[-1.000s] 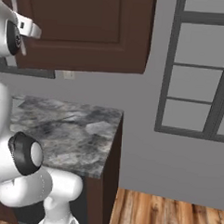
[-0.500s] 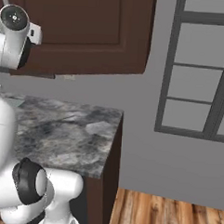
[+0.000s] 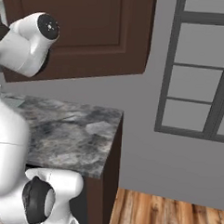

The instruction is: Open the cabinet, pick the kettle from the cabinet, and place it in the sink.

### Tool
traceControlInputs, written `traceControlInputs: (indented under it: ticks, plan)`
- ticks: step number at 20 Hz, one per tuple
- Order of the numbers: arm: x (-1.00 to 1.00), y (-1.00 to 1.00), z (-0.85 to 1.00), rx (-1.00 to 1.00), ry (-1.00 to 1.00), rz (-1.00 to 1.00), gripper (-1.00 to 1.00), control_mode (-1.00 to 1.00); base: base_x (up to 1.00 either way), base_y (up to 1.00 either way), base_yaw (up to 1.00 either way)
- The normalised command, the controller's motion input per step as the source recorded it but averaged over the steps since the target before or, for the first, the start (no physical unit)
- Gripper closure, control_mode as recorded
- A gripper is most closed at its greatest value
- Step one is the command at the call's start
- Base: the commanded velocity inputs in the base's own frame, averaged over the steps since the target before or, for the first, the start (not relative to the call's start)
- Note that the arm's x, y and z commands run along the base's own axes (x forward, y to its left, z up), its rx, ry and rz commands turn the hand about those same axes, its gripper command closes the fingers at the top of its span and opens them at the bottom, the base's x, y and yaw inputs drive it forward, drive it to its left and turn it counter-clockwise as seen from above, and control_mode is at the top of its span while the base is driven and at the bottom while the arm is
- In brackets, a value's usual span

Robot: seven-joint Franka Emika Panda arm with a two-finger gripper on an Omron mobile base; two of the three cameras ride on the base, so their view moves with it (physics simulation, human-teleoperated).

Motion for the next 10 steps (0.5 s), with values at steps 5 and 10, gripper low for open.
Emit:
traceControlInputs:
  ticks: [5, 10]
  plan:
    - [-0.63, -0.35, 0.00, 0.00, 0.00, 0.30, 1.00, -1.00, 0.00, 0.00, 0.00]
    - [-0.63, -0.35, 0.02, 0.00, 0.00, 0.25, 1.00, -1.00, 0.00, 0.00, 0.00]
